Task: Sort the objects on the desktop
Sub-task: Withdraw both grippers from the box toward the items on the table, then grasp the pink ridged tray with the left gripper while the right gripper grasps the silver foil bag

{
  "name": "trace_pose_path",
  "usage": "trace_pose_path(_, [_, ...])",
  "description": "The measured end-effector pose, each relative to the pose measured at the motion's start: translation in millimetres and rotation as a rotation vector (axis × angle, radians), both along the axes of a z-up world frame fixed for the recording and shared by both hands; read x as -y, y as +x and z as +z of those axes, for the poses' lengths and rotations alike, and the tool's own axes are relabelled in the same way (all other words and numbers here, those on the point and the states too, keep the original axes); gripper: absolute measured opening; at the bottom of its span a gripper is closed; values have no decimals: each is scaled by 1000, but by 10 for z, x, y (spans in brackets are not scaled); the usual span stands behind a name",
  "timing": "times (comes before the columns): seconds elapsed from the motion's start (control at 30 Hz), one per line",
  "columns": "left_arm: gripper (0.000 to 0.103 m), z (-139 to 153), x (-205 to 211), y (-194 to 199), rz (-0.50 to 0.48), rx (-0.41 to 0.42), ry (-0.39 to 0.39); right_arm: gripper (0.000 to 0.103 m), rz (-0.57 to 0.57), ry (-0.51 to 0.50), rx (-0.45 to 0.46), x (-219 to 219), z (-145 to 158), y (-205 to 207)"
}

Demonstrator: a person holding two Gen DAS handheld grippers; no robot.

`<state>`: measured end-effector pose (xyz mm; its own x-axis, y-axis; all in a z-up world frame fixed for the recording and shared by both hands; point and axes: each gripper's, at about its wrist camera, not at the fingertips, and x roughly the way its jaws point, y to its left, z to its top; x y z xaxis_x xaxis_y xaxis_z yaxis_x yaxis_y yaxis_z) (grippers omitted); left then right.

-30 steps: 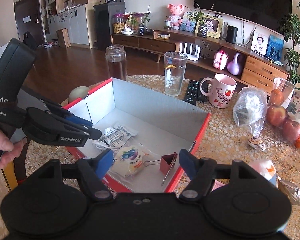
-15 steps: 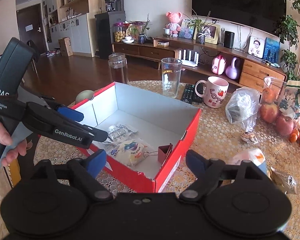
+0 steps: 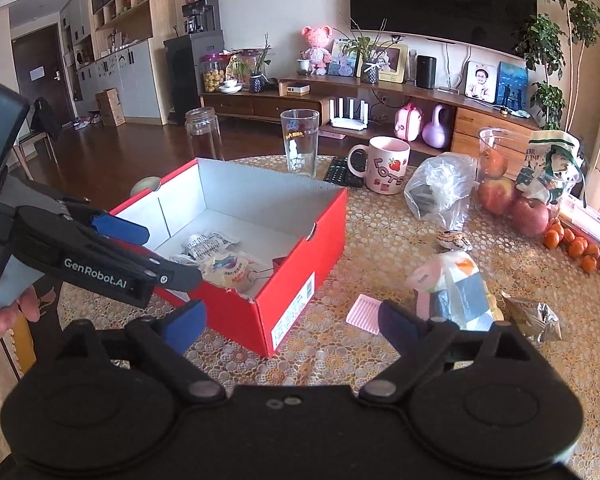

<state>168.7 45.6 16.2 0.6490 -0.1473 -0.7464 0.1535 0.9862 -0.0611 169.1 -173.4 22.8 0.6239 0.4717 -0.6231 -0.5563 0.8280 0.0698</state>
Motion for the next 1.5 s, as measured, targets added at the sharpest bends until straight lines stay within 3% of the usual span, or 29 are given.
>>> trace_pose_path(0.1, [102, 20, 129, -60, -24, 22, -11, 99, -24, 6, 18, 205, -10, -55])
trace_pose_path(0.57, [103, -100, 925, -64, -124, 40, -16, 102, -232, -42, 15, 1212, -222, 25])
trace_pose_path(0.73, [103, -174, 1220, 25, -144, 61, 27, 102, -275, -35, 5, 1445, -308, 138])
trace_pose_path(0.93, [103, -362, 1421, 230, -108, 44, 30, 102, -305, -40, -17, 1614, -461, 327])
trace_pose_path(1.27, [103, -686, 1585, 595, -19, 102, 72, 102, -357, -48, -47, 1833, -696, 788])
trace_pose_path(1.5, [102, -943, 1660, 812, 11, 100, 77, 101, -372, -57, -63, 1856, -846, 1059])
